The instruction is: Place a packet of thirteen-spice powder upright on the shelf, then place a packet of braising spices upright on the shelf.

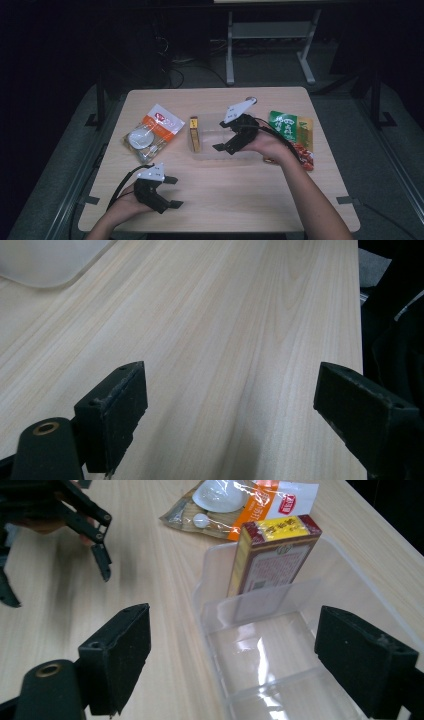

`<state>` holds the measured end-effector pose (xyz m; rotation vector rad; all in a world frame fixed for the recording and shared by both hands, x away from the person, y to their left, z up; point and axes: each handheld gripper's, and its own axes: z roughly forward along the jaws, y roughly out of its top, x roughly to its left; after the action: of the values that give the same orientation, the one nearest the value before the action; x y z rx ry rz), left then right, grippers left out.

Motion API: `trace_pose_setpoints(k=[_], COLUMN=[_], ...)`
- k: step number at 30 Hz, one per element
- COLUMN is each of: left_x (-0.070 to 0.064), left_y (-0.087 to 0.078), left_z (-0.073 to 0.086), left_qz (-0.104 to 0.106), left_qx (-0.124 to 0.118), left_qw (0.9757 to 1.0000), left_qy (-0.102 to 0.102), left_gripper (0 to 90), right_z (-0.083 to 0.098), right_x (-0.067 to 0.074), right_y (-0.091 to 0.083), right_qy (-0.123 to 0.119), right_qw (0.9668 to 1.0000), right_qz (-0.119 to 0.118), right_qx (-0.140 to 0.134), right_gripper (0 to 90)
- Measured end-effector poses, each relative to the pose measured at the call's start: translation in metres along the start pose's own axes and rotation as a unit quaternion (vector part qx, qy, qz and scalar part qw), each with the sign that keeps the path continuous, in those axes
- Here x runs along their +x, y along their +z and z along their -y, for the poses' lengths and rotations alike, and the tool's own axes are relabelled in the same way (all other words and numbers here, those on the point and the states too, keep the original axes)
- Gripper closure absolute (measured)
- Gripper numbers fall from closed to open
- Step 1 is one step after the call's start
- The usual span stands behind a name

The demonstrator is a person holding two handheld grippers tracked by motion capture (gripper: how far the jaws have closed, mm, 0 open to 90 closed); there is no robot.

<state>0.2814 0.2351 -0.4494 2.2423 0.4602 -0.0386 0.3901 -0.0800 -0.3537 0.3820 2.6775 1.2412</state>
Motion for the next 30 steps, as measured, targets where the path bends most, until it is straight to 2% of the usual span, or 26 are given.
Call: trace_pose_setpoints(k=[3,4,7,8,9,11,13,14,18,19,20,23,25,28,29,30], left_x=[0.0,0.0,0.0,-0.001,-0.001,-0.001,0.0,0.0,0.001,0.001,0.001,0.001,0.002,0.001,0.001,0.001], left_y=[0.0,0.001,0.002,0.002,0.002,0.002,0.003,0.003,0.002,0.001,0.001,-0.001,-0.001,0.0,0.0,0.001], left_z=[0.0,-0.001,0.0,0.0,0.0,-0.001,0.0,0.0,0.001,0.001,0.001,0.002,0.002,0.002,0.002,0.002], left_qz=[-0.002,-0.002,-0.001,-0.002,-0.002,-0.002,-0.006,-0.007,-0.009,-0.01,-0.01,-0.013,-0.014,-0.015,-0.015,-0.015], left_qx=[0.003,0.004,0.006,0.007,0.007,0.006,0.009,0.01,0.01,0.008,0.008,0.01,0.01,0.008,0.008,0.01], left_qw=[1.0,1.0,1.0,1.0,1.0,0.9999,0.9998,0.9998,0.9998,0.9998,0.9998,0.9998,0.9998,0.9998,0.9998,0.9998], left_qy=[0.004,0.007,0.003,0.005,0.005,0.009,0.014,0.013,0.012,0.013,0.013,0.011,0.011,0.01,0.01,0.011], left_gripper=[13.5,13.7,13.8,13.8,13.8,13.9,14.0,14.0,14.0,14.1,14.1,14.1,14.1,14.2,14.2,14.2], right_z=[0.006,0.013,0.022,0.031,0.031,0.041,0.053,0.058,0.072,0.082,0.082,0.103,0.108,0.127,0.127,0.137], right_x=[0.004,0.008,0.011,0.014,0.014,0.016,0.02,0.02,0.023,0.025,0.025,0.029,0.031,0.032,0.032,0.031], right_y=[-0.005,-0.009,-0.013,-0.019,-0.019,-0.026,-0.033,-0.036,-0.044,-0.051,-0.051,-0.063,-0.066,-0.076,-0.076,-0.079], right_qy=[-0.001,0.008,0.011,0.017,0.017,0.025,0.034,0.03,0.045,0.055,0.055,0.081,0.083,0.099,0.099,0.11], right_qw=[1.0,0.9999,0.9997,0.9994,0.9994,0.999,0.9984,0.9983,0.9974,0.9964,0.9964,0.9944,0.994,0.9917,0.9917,0.99], right_qz=[0.007,0.011,0.02,0.028,0.028,0.035,0.045,0.051,0.056,0.064,0.064,0.069,0.071,0.082,0.082,0.088], right_qx=[0.003,0.001,-0.001,-0.005,-0.005,-0.013,-0.007,-0.004,-0.003,-0.004,-0.004,-0.003,-0.001,0.005,0.005,0.01], right_gripper=[14.5,14.5,15.0,15.8,15.8,19.6,20.6,21.7,24.3,32.6,32.6,43.5,44.9,55.3,55.3,62.9])
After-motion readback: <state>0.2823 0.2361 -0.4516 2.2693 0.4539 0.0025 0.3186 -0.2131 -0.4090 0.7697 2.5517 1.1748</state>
